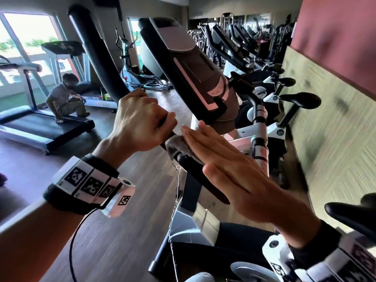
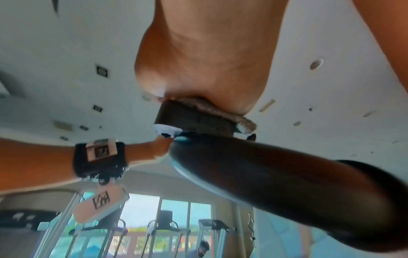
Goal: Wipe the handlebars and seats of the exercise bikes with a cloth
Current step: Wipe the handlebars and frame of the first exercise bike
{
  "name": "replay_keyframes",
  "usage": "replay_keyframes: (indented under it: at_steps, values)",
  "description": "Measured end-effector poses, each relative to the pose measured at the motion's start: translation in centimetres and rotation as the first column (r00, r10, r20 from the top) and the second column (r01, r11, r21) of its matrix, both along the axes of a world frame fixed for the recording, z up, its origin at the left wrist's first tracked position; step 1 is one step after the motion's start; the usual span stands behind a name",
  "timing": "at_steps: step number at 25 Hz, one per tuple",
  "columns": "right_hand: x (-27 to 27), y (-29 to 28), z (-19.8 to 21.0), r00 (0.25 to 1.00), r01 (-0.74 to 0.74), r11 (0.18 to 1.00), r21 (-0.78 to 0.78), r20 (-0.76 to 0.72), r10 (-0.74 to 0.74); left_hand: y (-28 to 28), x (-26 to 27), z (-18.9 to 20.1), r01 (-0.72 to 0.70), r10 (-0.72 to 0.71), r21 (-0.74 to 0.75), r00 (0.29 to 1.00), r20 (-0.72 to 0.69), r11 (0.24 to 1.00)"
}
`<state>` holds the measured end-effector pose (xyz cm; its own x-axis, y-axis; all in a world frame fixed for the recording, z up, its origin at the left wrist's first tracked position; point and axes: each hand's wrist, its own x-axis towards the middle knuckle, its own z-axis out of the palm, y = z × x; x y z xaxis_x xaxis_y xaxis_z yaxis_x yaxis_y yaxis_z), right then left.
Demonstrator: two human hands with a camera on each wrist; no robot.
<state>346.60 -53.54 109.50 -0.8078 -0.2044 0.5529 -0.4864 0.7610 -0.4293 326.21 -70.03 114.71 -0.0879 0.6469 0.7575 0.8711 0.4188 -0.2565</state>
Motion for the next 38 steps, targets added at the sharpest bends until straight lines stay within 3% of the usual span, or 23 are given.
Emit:
replay_keyframes:
  at_steps: [6, 10, 14, 18, 21, 26, 29, 33, 38]
  values:
    - [-1.7, -0.8, 1.0, 0.999, 0.040, 0.999, 0.000, 0.012, -0.040, -0.1, -0.2, 0.0, -0.037, 0.037, -0.019, 0.999, 0.011, 0.999]
    - [-0.2, 0.7, 0.0, 0.999, -0.048, 0.999, 0.006, 0.019, 0.048, -0.1, 0.2, 0.0, -0.013, 0.013, 0.003, 1.000, 0.008, 1.000]
    - [-1.6, -0.1, 0.9, 0.999, 0.043, 0.999, 0.030, 0.029, -0.044, 0.0, 0.1, 0.0, -0.014, 0.014, 0.015, 1.000, -0.001, 1.000]
    - [0.1, 0.8, -0.2, 0.998, -0.041, 0.999, 0.008, 0.038, 0.041, 0.1, 0.3, -0.1, -0.014, 0.014, 0.033, 1.000, 0.002, 0.999]
    - [-1.5, 0.5, 1.0, 0.998, 0.015, 1.000, -0.007, 0.069, -0.014, 0.0, 0.2, 0.0, 0.001, -0.001, 0.034, 1.000, 0.005, 0.999]
    - [-0.6, 0.4, 0.3, 0.999, -0.041, 0.998, 0.038, 0.014, 0.041, 0.0, 0.1, -0.1, 0.002, -0.002, 0.028, 1.000, 0.004, 1.000]
    - [-1.3, 0.6, 0.8, 0.999, 0.016, 1.000, -0.024, 0.049, -0.015, -0.1, 0.2, -0.1, 0.012, -0.012, 0.028, 1.000, -0.001, 1.000]
    - [-1.6, -0.1, 0.6, 0.996, -0.052, 0.998, 0.029, -0.072, 0.054, -0.1, 0.1, 0.0, 0.002, -0.002, 0.019, 1.000, 0.000, 1.000]
    - [-2.5, -0.3, 1.5, 0.998, 0.019, 0.999, -0.045, -0.064, -0.022, -0.2, 0.3, 0.2, -0.003, 0.003, 0.007, 1.000, -0.007, 1.000]
